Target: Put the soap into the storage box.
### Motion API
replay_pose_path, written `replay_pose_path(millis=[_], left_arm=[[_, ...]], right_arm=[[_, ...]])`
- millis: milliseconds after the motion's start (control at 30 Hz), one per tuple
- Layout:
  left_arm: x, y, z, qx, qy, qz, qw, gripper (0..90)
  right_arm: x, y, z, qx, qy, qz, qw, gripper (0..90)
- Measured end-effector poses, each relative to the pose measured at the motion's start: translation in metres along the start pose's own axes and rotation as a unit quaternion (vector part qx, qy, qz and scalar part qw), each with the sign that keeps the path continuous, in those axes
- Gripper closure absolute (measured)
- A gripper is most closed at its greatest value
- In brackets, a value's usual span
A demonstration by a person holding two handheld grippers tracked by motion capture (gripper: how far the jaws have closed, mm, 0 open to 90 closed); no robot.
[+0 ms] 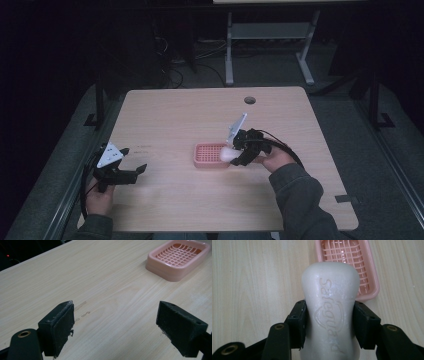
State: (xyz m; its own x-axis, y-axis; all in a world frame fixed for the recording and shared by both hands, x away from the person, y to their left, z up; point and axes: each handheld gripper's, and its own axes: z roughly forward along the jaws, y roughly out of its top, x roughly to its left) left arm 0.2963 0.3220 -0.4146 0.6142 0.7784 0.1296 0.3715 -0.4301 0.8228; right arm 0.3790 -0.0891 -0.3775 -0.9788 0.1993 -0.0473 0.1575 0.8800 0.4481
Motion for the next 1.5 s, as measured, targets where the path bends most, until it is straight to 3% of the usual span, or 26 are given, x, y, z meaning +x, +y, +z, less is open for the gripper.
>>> replay_pose_path(millis=[1033, 1500], left_arm=[[0.001, 0.000, -0.001, 0.003, -0.002, 0.003, 1.0000, 14.5], [0.001, -0.001, -0.001, -0.003, -0.002, -0.003, 1.0000, 14.5]], right_arm=[[-0.026, 0.050, 0.021, 0.014, 0.008, -0.025, 0.9995, 48.6], [-0.036, 0.056, 0.035, 0.015, 0.020, -0.020, 0.9995, 48.6]])
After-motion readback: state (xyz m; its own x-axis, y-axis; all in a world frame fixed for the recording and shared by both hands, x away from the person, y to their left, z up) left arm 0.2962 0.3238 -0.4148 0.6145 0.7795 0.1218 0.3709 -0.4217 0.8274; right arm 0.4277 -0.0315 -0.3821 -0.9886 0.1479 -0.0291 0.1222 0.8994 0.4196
